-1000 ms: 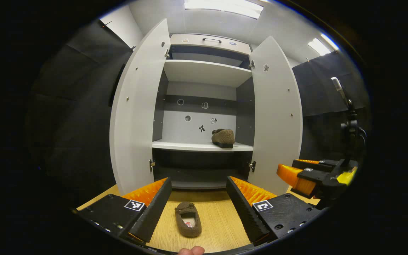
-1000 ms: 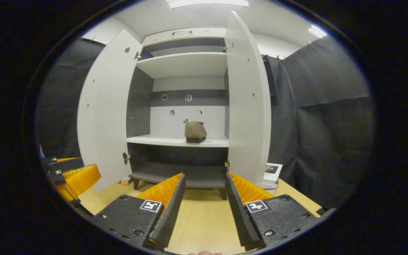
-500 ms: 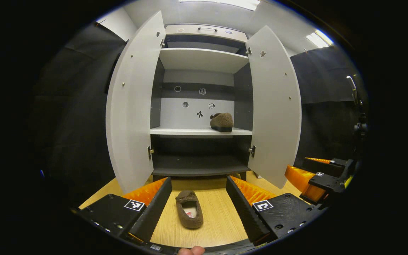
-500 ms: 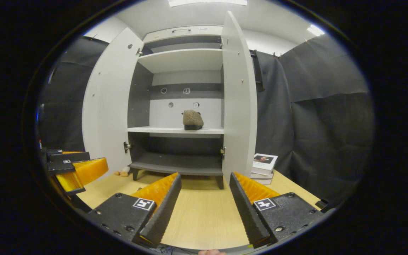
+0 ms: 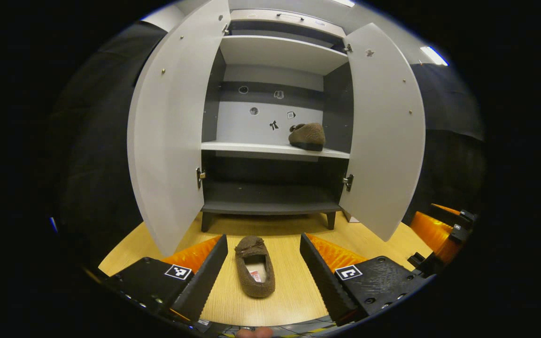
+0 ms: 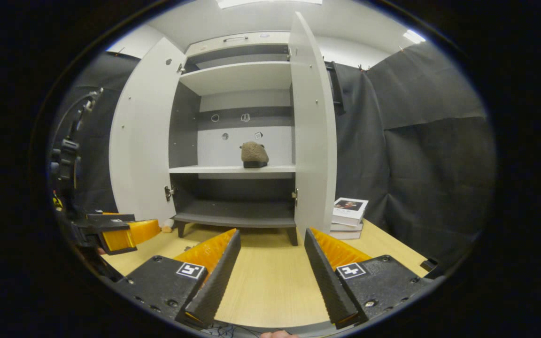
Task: Grab one shoe with the right hand and put it into the shoe cabinet, grab the other shoe with the left hand and put it into the shoe cabinet; then close the right door with the right hand and the left door with the left hand.
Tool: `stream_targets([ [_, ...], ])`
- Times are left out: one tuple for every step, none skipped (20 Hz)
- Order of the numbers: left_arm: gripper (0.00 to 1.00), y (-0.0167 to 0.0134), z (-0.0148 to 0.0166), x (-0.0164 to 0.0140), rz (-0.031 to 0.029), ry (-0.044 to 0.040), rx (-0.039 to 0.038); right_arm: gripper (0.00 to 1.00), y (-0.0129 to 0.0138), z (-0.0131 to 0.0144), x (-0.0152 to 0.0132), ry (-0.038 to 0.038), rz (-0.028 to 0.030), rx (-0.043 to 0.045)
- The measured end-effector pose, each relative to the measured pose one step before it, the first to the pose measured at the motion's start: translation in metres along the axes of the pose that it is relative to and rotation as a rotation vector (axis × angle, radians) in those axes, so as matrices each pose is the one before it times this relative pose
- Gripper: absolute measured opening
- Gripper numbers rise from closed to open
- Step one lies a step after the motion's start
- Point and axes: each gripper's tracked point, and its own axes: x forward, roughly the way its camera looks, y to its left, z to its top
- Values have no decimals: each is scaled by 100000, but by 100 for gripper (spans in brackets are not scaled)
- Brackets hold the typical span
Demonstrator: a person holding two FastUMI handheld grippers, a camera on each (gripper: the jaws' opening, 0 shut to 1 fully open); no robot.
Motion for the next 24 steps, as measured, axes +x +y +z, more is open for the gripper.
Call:
stream_targets([
  [95,497,-1128,1292,-55,3825,-3058,88,-85,214,-7,-373,-248,-180],
  [95,469,-1135,1312,-291,4463,-3051,88,-102,158,34,-206,-201,-384],
  [95,573,-1318,1004,245,5010,-3170,88,-55,147,21,-193,-200,-335],
  [95,838,-974,1027,837,3084,-2748,87,-8,107,-25,-156,-29,-161],
  [96,732,-608,752,1487,2438,-1874,87,-88,51,9,343,-317,-35],
  [95,563,-611,788,2053,1921,-1129,88,-75,-218,-58,817,61,249],
  [95,226,-684,720,1974,1549,247,88,-5,-52,-76,752,40,476],
  [95,539,-638,744,2540,1647,1272,87,28,-86,9,706,10,236],
  [95,392,-724,655,1665,2217,659,87,-33,-75,-30,563,-269,-290],
  [95,94,-711,432,652,1824,155,87,-172,-146,-17,422,-525,-686],
  [95,76,-472,405,42,2047,127,87,-142,-144,12,482,-512,-688],
  [95,157,-483,226,243,1777,-360,88,-106,-66,-56,403,-355,-407],
  [95,78,-436,517,12,1423,-704,88,-76,-82,5,605,-214,-164],
  [95,13,-313,290,84,1102,-1103,88,-82,-154,142,719,-294,-63],
  [95,101,-358,411,397,767,-889,88,-100,-68,80,688,-361,264],
  [95,-8,-224,314,18,320,-593,87,-127,-178,79,885,-291,324],
  [94,-48,18,250,-323,-365,-892,88,-150,-145,37,721,-505,200],
  [94,-54,169,235,-143,-1229,-783,88,-134,-13,-13,238,-451,-80],
  [91,40,122,367,100,-1158,-205,88,-141,37,-23,115,-465,-257],
  [89,-38,23,278,-280,-378,-360,88,-152,-123,-44,282,-296,-225],
  [86,15,-100,465,-195,-169,-559,88,-40,-124,10,505,-170,-196],
  [84,-85,-76,401,-612,-367,-547,88,-36,-135,23,502,-160,-185],
  [81,-85,-82,450,-606,-531,-562,88,-58,-15,-26,405,-38,-75],
  [79,-142,-10,262,-562,-741,-564,88,-11,56,-2,133,90,-23],
])
